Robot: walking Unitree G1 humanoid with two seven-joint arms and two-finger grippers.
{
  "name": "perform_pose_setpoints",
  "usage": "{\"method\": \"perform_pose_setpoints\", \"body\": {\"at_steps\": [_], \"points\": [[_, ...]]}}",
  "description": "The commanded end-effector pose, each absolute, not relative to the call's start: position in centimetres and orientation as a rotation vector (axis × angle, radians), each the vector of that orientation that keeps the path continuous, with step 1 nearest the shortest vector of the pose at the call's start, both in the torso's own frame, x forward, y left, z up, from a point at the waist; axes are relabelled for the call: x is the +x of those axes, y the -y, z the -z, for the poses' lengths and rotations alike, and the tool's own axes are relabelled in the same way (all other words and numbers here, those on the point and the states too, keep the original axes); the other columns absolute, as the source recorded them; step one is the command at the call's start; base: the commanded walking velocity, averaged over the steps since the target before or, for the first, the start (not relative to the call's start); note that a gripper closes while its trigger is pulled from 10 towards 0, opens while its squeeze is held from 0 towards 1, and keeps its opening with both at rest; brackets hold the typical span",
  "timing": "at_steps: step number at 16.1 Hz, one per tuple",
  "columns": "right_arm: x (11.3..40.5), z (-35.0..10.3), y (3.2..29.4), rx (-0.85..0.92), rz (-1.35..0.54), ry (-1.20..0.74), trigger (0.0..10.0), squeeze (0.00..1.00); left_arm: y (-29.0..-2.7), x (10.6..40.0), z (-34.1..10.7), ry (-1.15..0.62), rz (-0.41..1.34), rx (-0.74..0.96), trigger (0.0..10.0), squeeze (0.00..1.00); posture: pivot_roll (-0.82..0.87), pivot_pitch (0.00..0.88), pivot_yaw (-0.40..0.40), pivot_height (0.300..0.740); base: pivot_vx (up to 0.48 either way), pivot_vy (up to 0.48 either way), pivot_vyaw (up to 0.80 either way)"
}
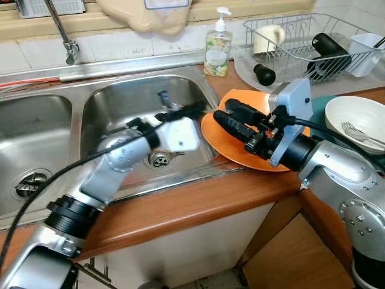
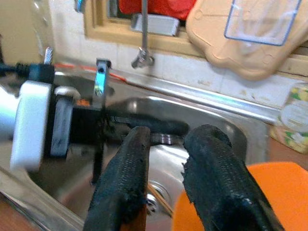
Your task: Kitchen organization
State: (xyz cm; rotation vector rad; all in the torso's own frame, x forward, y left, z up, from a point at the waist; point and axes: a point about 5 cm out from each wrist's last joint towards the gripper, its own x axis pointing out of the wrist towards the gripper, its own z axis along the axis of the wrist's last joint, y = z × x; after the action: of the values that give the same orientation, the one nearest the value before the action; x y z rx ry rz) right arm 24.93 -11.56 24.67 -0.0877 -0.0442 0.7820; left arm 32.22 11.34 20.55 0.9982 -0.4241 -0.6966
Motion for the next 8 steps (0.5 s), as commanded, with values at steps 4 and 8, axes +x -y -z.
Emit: {"method": "perform_pose_setpoints", "body": {"at_steps": [4,8], "points": [[24.6,-24.2,11.5,-0.122,-0.787,0.018,10.0,0.0,-15.3,34.5,-20.0,0.228,0.527,1.062,0.0,0.0,-0.13,0.0,0.032,0.74,0.0,0.0,0.0],[24.4,-23.9,11.4,-0.128,-0.78,0.011,10.0,0.0,-17.5,35.9,-15.3,-0.17,0.563,1.047,10.0,0.0,-0.15,0.0,0.044,0.74,0.0,0.0,0.0]]}}
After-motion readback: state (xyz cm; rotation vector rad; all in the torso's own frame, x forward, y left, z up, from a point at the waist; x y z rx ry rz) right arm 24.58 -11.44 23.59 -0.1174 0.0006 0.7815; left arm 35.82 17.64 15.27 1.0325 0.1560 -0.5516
